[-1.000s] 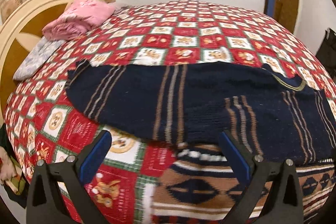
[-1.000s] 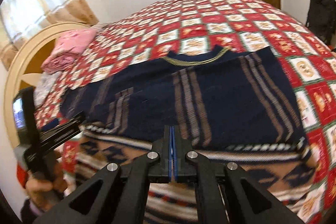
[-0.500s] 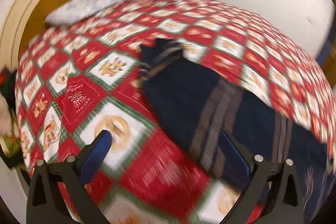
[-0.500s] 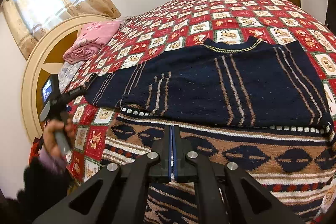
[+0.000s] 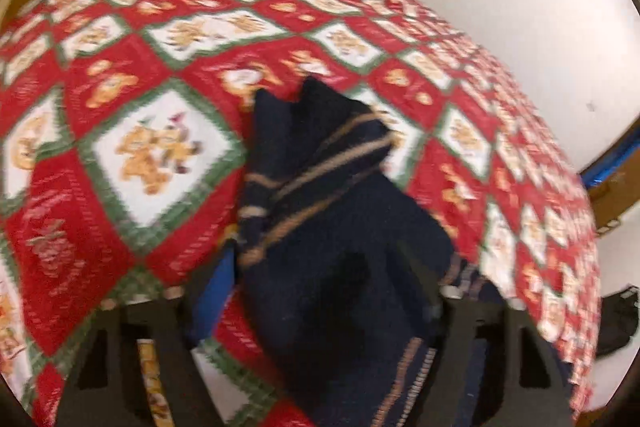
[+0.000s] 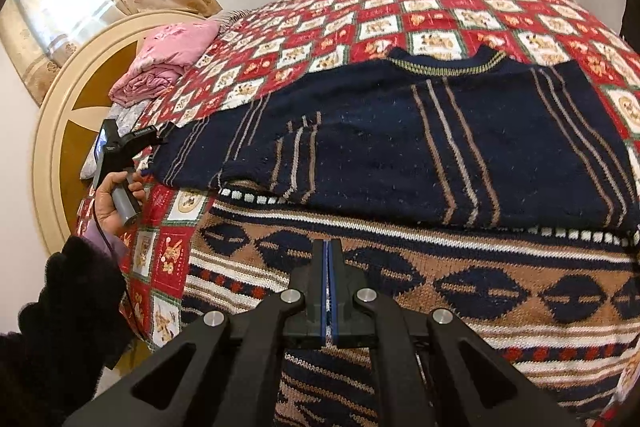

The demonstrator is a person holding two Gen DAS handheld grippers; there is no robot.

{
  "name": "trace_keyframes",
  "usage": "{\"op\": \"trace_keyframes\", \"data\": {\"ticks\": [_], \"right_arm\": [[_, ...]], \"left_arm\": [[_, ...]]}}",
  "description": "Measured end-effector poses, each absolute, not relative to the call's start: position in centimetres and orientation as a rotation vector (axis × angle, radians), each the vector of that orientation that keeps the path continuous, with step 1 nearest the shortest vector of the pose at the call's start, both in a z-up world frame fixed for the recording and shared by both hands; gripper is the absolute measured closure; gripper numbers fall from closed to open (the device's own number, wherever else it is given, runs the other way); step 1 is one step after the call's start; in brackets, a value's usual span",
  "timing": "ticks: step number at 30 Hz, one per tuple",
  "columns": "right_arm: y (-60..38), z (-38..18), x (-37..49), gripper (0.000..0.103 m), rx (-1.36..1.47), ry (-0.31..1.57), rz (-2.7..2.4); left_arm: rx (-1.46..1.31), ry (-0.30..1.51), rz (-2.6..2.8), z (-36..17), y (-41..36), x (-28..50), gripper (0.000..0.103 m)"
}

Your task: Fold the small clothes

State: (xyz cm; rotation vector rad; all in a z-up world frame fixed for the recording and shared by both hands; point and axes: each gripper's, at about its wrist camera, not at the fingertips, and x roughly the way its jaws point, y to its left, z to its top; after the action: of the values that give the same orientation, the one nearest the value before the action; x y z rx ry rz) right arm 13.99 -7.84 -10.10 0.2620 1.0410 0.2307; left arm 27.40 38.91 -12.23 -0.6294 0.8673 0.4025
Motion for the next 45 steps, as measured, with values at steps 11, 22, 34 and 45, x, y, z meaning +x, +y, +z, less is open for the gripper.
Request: {"op": "trace_keyframes", "data": {"ticks": [11,22,34,45], "right_arm": [[-9.1,-9.4,12.9,0.102,0.307,1.017,0.201],[-14.2,-8.9,11.1,0.102,0.432,0.975,0.085],[-20.8,-8.5,9.3,0.102,0.545,0.925,-0.036],[-24.1,-9.8,8.3,0.102,0.622,0.935,-0.036]], "left_arm": [[-0.573,0.845,0.4,-11.0,38.1,25.8,0.092],[-0.364,0.65,0.173,-0.9,26.5,23.7,0.092],[0.011,0.586,-0.309,-1.0,-0.6,16.8,0.092],[0.131,0.816,-0.36,-8.5,-7.0,14.1,0.08]]}}
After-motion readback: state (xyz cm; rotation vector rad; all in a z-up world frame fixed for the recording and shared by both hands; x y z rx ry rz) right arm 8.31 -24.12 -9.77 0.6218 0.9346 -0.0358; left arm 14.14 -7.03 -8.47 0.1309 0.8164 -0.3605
